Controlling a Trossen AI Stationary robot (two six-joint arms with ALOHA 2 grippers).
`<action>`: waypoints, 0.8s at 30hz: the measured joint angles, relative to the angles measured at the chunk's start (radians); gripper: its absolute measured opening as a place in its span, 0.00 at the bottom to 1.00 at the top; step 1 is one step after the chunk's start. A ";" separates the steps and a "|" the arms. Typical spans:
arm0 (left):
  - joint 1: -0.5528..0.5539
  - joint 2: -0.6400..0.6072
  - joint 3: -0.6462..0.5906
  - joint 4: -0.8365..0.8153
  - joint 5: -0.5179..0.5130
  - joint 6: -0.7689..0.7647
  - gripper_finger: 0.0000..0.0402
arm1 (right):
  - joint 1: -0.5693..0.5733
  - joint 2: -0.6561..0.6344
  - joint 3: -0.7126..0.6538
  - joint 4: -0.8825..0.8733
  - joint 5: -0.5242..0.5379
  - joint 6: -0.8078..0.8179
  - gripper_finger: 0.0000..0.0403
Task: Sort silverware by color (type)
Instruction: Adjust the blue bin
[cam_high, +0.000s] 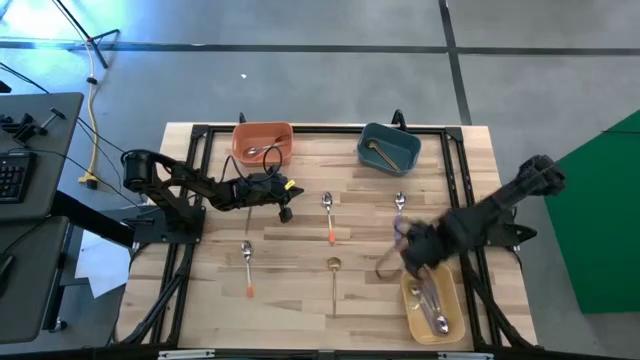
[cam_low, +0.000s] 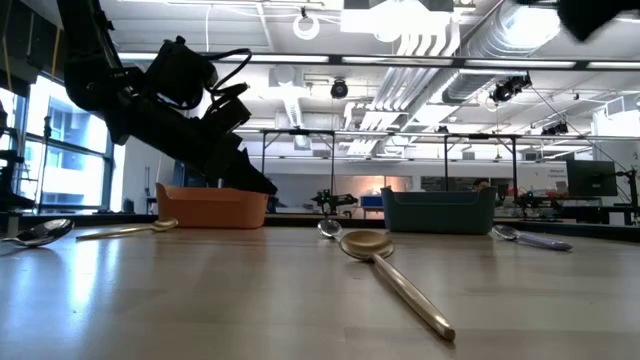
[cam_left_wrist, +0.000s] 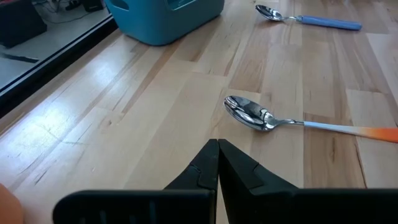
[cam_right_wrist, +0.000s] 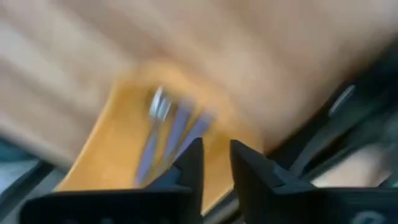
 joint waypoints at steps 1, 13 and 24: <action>0.000 0.000 0.000 0.000 0.000 0.001 0.00 | -0.047 0.000 0.021 -0.041 0.064 -0.088 0.13; 0.000 0.000 0.000 0.000 0.000 0.010 0.00 | -0.814 0.000 -0.152 0.311 0.465 -0.962 0.00; 0.000 0.000 0.000 0.000 0.001 0.008 0.00 | -1.137 0.000 -0.330 0.532 0.379 -1.074 0.00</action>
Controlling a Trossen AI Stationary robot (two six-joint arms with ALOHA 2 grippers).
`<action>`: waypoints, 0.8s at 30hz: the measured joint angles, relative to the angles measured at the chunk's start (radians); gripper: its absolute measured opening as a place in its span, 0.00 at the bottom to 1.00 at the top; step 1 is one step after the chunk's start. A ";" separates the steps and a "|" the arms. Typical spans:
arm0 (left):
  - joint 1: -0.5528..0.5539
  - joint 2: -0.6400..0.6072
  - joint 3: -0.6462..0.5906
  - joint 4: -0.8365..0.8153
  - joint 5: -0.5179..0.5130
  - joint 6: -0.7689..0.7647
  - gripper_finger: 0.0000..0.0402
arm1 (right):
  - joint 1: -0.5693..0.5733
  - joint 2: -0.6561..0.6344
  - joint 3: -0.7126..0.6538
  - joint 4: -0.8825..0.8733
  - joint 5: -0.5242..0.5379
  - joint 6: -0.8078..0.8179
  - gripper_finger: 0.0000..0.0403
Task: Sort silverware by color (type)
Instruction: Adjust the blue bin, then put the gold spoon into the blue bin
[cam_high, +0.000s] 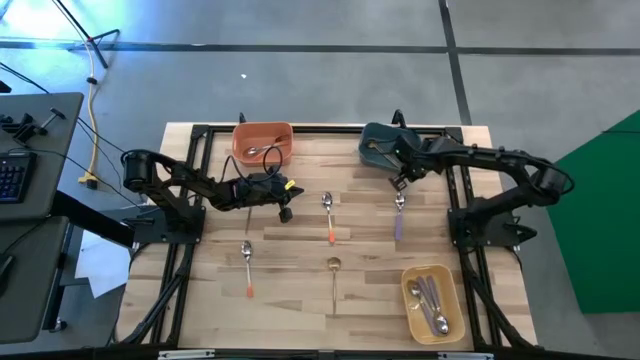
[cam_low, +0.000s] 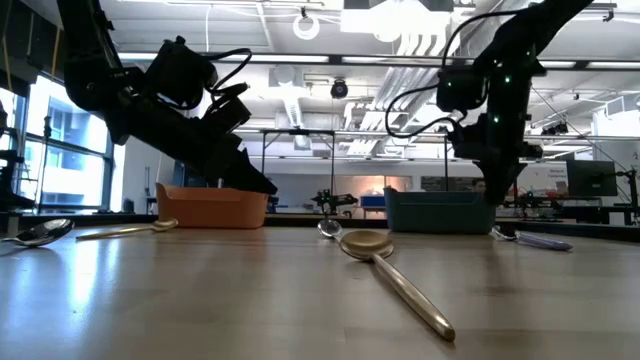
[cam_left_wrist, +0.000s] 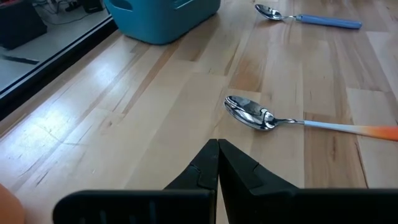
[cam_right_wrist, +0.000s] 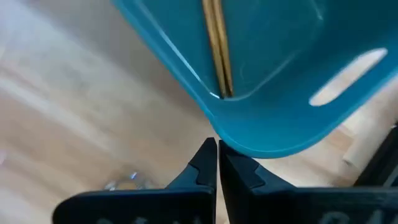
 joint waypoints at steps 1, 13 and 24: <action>0.000 0.000 0.000 0.000 0.000 -0.001 0.00 | -0.009 0.000 -0.004 0.013 0.007 0.000 0.00; 0.001 0.000 0.000 -0.002 0.000 0.004 0.00 | -0.070 -0.013 0.033 0.068 0.088 -0.049 0.00; 0.001 -0.021 0.001 -0.091 0.043 0.053 0.00 | 0.052 -0.323 0.034 0.065 0.107 -0.112 0.00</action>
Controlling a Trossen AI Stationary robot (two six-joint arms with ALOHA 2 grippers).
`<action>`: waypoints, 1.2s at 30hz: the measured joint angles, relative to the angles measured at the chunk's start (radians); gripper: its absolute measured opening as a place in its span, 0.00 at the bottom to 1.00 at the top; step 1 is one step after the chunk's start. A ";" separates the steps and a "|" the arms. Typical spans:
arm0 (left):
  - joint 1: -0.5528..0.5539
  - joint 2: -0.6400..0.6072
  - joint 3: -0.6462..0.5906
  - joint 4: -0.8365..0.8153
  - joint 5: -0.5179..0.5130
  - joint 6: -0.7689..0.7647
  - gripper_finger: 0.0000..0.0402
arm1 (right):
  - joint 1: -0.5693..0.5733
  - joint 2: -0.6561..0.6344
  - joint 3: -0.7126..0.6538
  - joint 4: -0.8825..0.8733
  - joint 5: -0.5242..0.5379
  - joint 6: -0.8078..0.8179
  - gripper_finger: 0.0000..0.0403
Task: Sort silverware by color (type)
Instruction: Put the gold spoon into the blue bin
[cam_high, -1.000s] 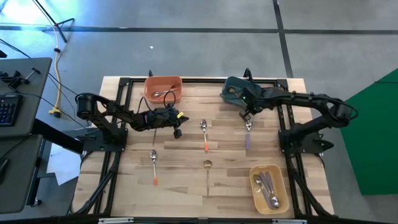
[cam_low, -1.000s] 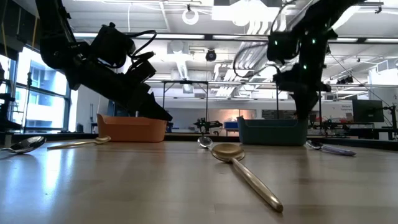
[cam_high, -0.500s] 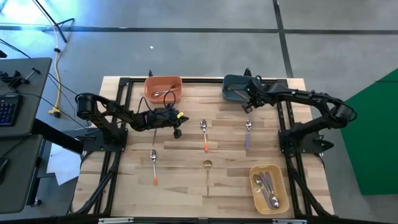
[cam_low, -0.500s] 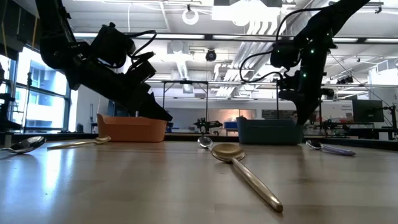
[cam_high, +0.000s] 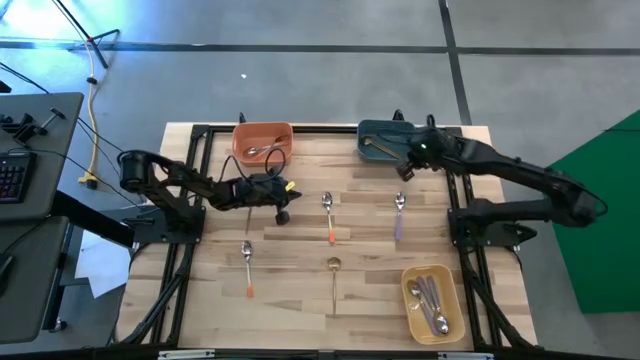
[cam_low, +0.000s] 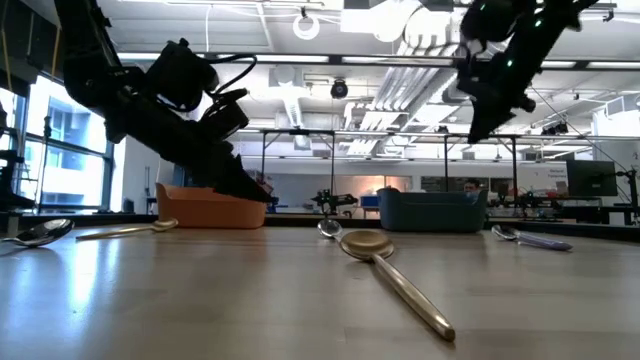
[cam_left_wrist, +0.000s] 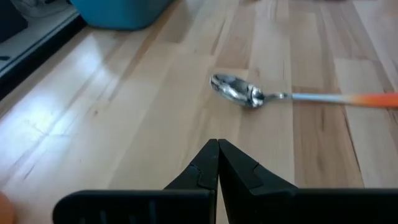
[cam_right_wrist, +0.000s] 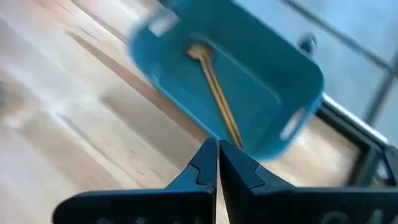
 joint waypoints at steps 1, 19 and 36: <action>0.000 -0.014 0.000 -0.026 0.000 0.001 0.00 | 0.022 -0.029 -0.009 0.017 0.001 -0.001 0.00; -0.202 -0.444 0.030 -0.851 -0.262 -0.418 0.00 | 0.154 -0.127 -0.471 1.263 -0.299 -0.417 0.00; -0.223 -0.459 0.049 -1.173 -0.392 -0.849 0.33 | 0.154 -0.131 -0.472 1.327 -0.296 -0.509 0.00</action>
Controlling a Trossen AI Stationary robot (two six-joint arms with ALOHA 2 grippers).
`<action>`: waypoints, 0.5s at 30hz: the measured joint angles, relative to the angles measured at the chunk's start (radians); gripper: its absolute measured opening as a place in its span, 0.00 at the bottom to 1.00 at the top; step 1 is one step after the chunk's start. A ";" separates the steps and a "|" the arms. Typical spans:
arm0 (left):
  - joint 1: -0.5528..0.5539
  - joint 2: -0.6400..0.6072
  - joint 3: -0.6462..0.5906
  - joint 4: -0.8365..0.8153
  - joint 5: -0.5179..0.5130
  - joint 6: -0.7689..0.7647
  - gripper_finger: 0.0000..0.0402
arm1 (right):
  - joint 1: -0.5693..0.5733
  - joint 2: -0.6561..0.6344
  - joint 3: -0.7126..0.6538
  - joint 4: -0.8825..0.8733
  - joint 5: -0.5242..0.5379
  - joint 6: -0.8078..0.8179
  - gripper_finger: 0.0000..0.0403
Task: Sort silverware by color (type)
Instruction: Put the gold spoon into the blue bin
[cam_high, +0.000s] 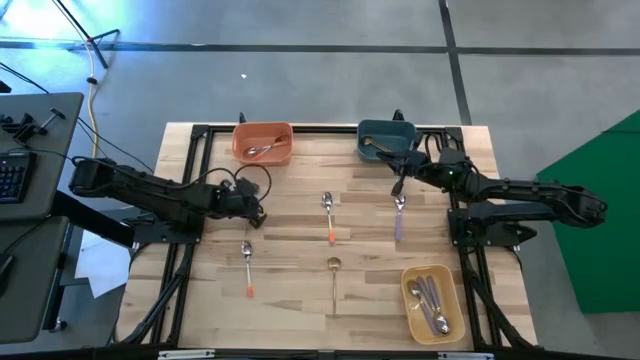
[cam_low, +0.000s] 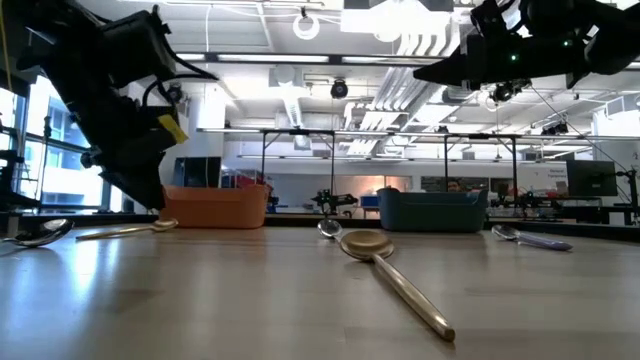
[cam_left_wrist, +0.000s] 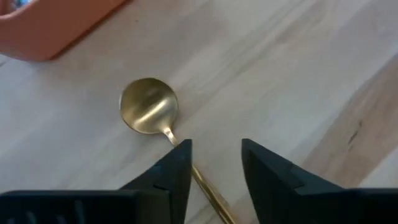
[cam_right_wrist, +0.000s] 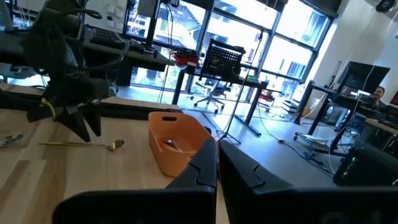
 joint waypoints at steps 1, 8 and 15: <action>0.001 0.000 0.000 0.000 -0.001 -0.002 0.35 | 0.000 0.000 0.000 0.000 0.000 -0.003 0.00; 0.022 0.000 0.000 0.001 0.004 -0.035 0.39 | 0.000 -0.001 0.000 0.007 0.000 -0.074 0.00; 0.028 0.000 0.000 0.000 0.042 -0.070 0.38 | 0.000 -0.002 0.000 0.046 0.003 -0.106 0.00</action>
